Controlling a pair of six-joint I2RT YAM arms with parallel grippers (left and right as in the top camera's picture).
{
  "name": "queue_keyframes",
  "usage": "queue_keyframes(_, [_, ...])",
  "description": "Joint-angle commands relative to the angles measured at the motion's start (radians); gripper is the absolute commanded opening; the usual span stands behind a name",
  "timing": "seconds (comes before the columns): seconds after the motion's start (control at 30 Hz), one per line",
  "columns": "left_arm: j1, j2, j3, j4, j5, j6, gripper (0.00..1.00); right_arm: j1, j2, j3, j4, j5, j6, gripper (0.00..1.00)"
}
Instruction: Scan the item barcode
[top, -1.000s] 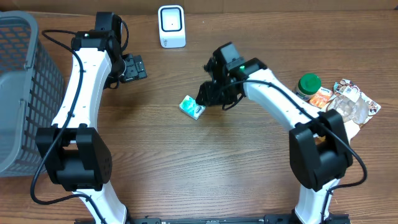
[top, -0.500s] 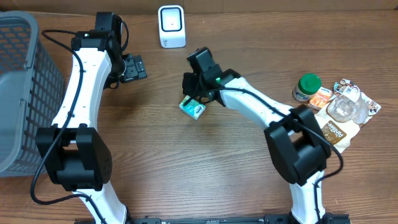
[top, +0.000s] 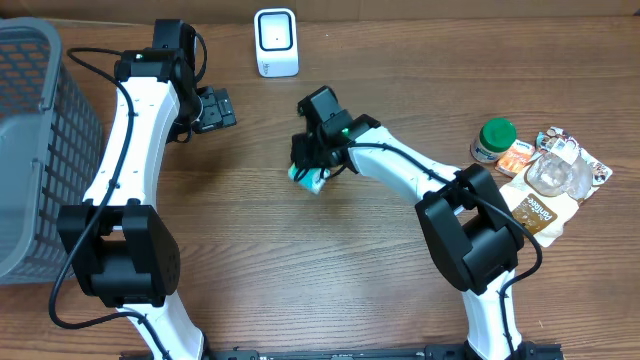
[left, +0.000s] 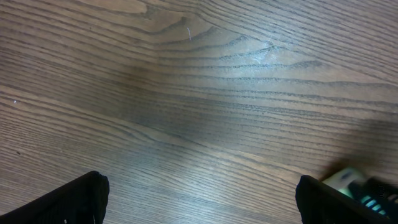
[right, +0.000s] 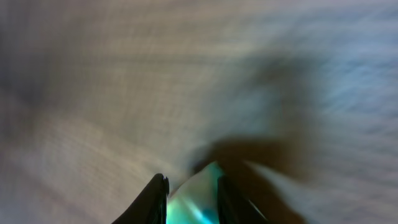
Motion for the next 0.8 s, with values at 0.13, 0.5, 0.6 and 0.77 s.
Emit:
queue_keyframes(0.13, [-0.001, 0.003, 0.009, 0.0, -0.012, 0.003, 0.99, 0.047, 0.007, 0.014, -0.114, -0.206, -0.229, 0.24])
queue_keyframes(0.5, [-0.001, 0.003, 0.009, 0.0, -0.012, 0.003, 1.0, 0.015, -0.019, 0.18, -0.514, -0.219, -0.41, 0.25])
queue_keyframes(0.6, [-0.001, 0.003, 0.009, 0.0, -0.012, 0.003, 1.0, -0.013, -0.029, 0.283, -0.675, -0.165, -0.307, 0.23])
queue_keyframes(0.77, [-0.001, 0.003, 0.009, 0.0, -0.012, 0.003, 1.0, -0.074, -0.027, 0.315, -0.838, 0.083, 0.002, 0.23])
